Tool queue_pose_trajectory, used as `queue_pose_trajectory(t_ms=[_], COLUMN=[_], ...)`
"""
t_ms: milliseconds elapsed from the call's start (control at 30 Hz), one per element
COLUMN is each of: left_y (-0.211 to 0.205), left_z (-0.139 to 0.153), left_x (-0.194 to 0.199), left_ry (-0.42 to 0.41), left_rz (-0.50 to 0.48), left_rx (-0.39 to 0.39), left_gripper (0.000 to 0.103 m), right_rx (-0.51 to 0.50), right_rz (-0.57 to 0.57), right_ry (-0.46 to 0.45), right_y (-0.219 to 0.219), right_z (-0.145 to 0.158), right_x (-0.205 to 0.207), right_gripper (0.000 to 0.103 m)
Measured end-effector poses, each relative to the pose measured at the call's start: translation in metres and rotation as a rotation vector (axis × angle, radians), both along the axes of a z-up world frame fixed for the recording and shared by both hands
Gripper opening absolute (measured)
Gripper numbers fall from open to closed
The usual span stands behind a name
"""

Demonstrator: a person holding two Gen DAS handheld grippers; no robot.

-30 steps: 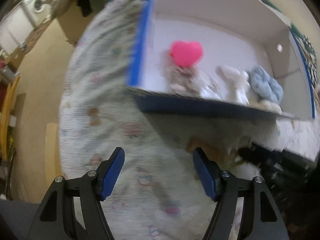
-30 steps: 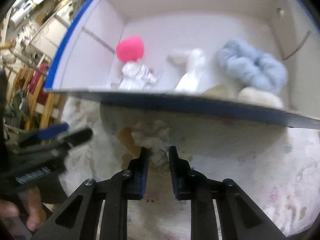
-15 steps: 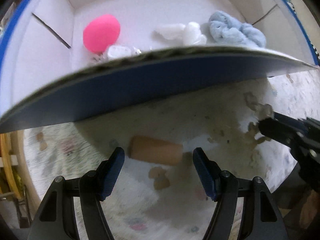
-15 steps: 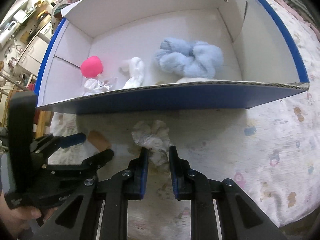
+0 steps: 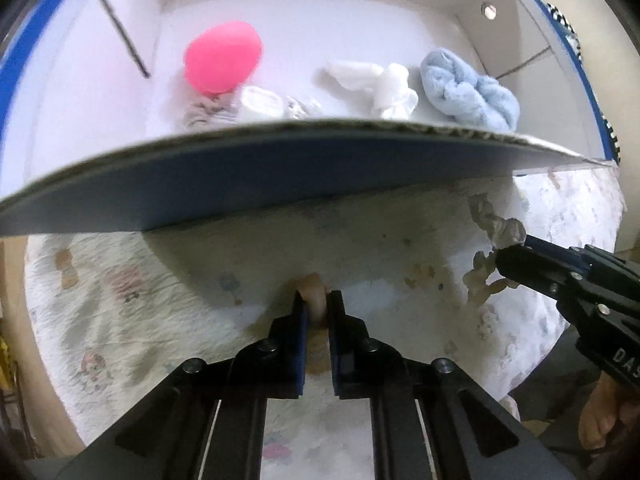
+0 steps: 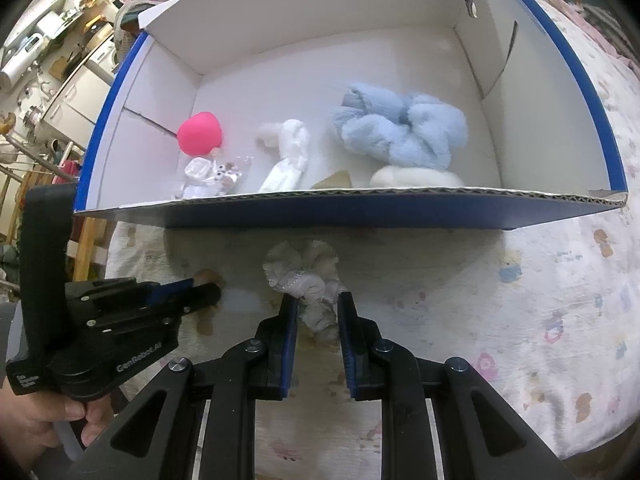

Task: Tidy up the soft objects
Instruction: 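Carry the lace scrunchie with the right gripper while the left carries the tan roll into the box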

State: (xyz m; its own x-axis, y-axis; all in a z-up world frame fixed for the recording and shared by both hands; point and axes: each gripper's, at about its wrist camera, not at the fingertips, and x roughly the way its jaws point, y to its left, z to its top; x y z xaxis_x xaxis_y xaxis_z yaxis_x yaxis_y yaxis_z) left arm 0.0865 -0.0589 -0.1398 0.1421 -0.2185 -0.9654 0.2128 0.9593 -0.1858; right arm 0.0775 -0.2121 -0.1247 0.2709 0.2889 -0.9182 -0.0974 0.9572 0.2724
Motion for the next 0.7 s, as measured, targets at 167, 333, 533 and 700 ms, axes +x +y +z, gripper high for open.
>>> queue_pose_trajectory(t_ms=[167, 333, 533, 700], left_y=[0.012, 0.025, 0.056, 0.056], left_z=[0.012, 0.026, 0.043, 0.059], left_x=[-0.01, -0.021, -0.03, -0.044], left_ry=[-0.031, -0.05, -0.09, -0.138], left_rz=[0.034, 0.082, 0.143, 0.196], left_rx=[0.014, 0.015, 0.036, 0.019], left_gripper=[0.009, 0.009, 0.009, 0.009], right_rx=[0.004, 0.01, -0.002, -0.009], right_rz=[0.011, 0.023, 0.053, 0.071], right_ry=[-0.006, -0.014, -0.035, -0.073], right_y=[0.0, 0.001, 0.007, 0.009], right_z=[0.004, 0.011, 0.019, 0.032], right_x=[-0.003, -0.01, -0.021, -0.032], right_gripper=[0.022, 0.022, 0.022, 0.022])
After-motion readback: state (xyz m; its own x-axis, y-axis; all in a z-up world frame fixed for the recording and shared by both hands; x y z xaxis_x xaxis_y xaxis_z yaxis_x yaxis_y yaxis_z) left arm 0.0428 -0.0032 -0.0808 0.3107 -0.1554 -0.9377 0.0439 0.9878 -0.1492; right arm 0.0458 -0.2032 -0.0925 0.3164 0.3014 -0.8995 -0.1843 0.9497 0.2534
